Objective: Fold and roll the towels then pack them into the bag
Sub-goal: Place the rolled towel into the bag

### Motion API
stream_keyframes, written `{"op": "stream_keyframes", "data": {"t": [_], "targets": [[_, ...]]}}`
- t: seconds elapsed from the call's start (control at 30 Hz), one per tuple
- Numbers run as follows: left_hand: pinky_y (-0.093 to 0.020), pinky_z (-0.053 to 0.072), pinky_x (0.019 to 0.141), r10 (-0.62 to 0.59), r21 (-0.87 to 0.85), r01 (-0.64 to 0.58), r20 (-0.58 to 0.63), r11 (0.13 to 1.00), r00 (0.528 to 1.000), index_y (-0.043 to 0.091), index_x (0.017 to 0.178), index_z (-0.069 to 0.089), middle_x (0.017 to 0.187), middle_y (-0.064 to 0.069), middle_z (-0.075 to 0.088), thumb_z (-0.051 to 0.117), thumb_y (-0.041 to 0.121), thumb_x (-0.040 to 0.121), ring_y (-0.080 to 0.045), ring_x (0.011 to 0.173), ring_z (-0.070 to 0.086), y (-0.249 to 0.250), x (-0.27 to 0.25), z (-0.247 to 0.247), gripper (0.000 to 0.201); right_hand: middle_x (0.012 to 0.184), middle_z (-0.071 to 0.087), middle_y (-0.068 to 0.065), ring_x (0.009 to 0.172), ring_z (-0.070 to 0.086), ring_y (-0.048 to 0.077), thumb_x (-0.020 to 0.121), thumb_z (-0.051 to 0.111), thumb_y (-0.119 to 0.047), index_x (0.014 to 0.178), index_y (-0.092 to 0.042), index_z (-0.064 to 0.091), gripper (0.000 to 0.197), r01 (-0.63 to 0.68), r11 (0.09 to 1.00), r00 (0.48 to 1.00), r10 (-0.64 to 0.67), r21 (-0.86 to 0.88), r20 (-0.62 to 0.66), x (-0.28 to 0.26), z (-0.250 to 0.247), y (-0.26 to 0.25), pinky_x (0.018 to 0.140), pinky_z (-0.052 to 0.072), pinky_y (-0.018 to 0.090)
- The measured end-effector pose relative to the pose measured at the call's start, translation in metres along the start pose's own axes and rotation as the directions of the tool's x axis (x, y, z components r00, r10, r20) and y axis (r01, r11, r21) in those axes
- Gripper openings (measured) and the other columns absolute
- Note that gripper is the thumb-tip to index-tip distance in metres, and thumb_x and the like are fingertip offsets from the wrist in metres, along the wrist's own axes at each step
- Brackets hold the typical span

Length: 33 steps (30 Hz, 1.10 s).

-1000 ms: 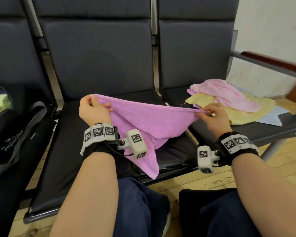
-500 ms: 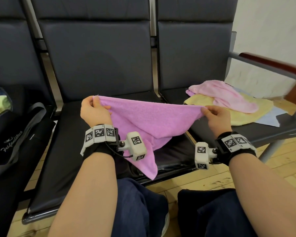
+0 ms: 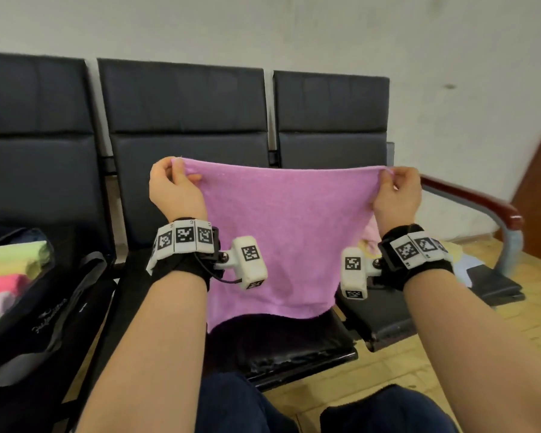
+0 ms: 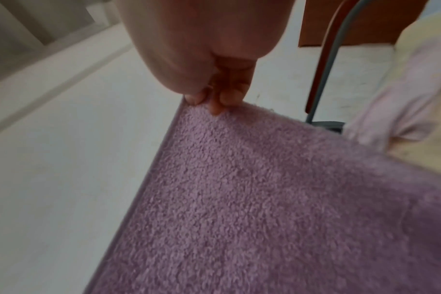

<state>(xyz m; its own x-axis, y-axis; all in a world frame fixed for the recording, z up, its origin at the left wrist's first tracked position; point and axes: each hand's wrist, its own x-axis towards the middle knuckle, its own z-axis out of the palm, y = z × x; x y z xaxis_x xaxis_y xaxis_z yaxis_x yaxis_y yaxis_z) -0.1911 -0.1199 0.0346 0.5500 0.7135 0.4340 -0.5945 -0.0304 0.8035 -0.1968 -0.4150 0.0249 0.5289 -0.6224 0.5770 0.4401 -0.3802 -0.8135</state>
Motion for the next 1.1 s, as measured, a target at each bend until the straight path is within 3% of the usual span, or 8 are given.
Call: {"op": "stream_keyframes", "data": {"t": [0.13,0.27,0.37,0.43,0.63,0.83,1.0,1.1], "targets": [[-0.027,0.053,0.071,0.086,-0.078,-0.085,0.007,0.993,0.996,-0.004,0.112,0.057,0.096,-0.009,0.060,0.045,0.009,0.099,0.004,0.052,0.060,0.050,0.014,0.002,0.022,0.082,0.062,0.004,0.056,0.055,0.004,0.096,0.053,-0.019,0.091,-0.026,0.051,0.009,0.107,0.988,0.993,-0.099,0.115,-0.069,0.018,-0.009,-0.059,0.064,0.051,0.027],[-0.012,0.047,0.071,0.092,0.057,-0.094,0.038,0.994,0.995,0.002,0.116,0.060,0.104,-0.009,0.063,0.046,0.017,0.100,-0.006,0.072,0.060,0.080,0.026,-0.008,0.026,0.094,0.068,0.003,0.082,0.061,0.014,0.094,0.058,-0.024,0.104,-0.012,0.067,0.019,0.151,0.987,0.988,-0.150,0.048,-0.040,0.025,-0.023,-0.087,0.080,0.050,0.025],[-0.029,0.036,0.097,0.035,0.301,-0.044,0.035,0.952,0.999,0.012,0.117,0.063,0.115,-0.006,0.064,0.048,0.027,0.099,-0.024,0.113,0.052,0.086,0.028,-0.017,0.028,0.102,0.068,0.008,0.094,0.061,0.022,0.093,0.058,-0.025,0.106,-0.010,0.066,0.022,0.060,0.997,0.997,-0.057,-0.054,0.050,0.025,-0.027,-0.089,0.089,0.048,0.034],[-0.032,0.027,0.101,-0.029,0.394,0.014,0.031,0.919,0.999,0.017,0.117,0.062,0.122,-0.005,0.061,0.046,0.032,0.099,-0.027,0.122,0.044,0.090,0.024,-0.019,0.029,0.107,0.064,0.011,0.094,0.057,0.022,0.096,0.053,-0.020,0.108,-0.004,0.061,0.022,0.005,0.997,0.997,0.000,-0.072,0.077,0.023,-0.029,-0.093,0.082,0.043,0.028],[-0.013,0.034,0.075,0.036,0.208,-0.053,0.082,0.977,0.996,0.005,0.115,0.058,0.115,-0.008,0.060,0.048,0.026,0.100,-0.015,0.097,0.052,0.093,0.015,-0.020,0.028,0.101,0.054,0.006,0.090,0.049,0.020,0.102,0.038,-0.021,0.116,-0.002,0.050,0.026,0.024,0.999,0.999,-0.025,-0.043,-0.024,0.011,-0.030,-0.099,0.077,0.035,0.024],[-0.031,0.040,0.090,-0.132,0.449,0.048,0.157,0.892,0.979,-0.003,0.114,0.063,0.119,-0.021,0.063,0.050,0.021,0.098,-0.034,0.113,0.056,0.075,0.024,-0.019,0.032,0.108,0.065,0.026,0.107,0.059,0.040,0.095,0.051,-0.014,0.102,0.007,0.066,0.027,-0.164,0.937,0.977,0.196,-0.308,0.077,0.017,-0.027,-0.086,0.092,0.045,0.038],[-0.037,0.045,0.089,-0.160,0.587,-0.011,0.239,0.809,0.958,-0.002,0.109,0.068,0.113,-0.025,0.065,0.054,0.021,0.095,-0.040,0.109,0.058,0.079,0.014,-0.008,0.030,0.063,0.053,0.013,0.073,0.056,0.032,0.081,0.059,-0.010,0.064,0.000,0.057,0.020,-0.190,0.921,0.949,0.261,-0.340,0.177,0.013,-0.017,-0.098,0.072,0.049,0.039],[-0.032,0.044,0.083,-0.083,0.566,-0.165,0.387,0.807,0.918,0.004,0.100,0.071,0.106,-0.018,0.068,0.055,0.023,0.092,-0.036,0.104,0.060,0.093,-0.006,0.010,0.026,0.056,0.056,0.012,0.062,0.058,0.028,0.077,0.065,-0.011,0.053,-0.008,0.055,0.026,-0.230,0.956,0.917,0.276,-0.183,0.288,0.000,0.000,-0.110,0.066,0.055,0.041]]}}
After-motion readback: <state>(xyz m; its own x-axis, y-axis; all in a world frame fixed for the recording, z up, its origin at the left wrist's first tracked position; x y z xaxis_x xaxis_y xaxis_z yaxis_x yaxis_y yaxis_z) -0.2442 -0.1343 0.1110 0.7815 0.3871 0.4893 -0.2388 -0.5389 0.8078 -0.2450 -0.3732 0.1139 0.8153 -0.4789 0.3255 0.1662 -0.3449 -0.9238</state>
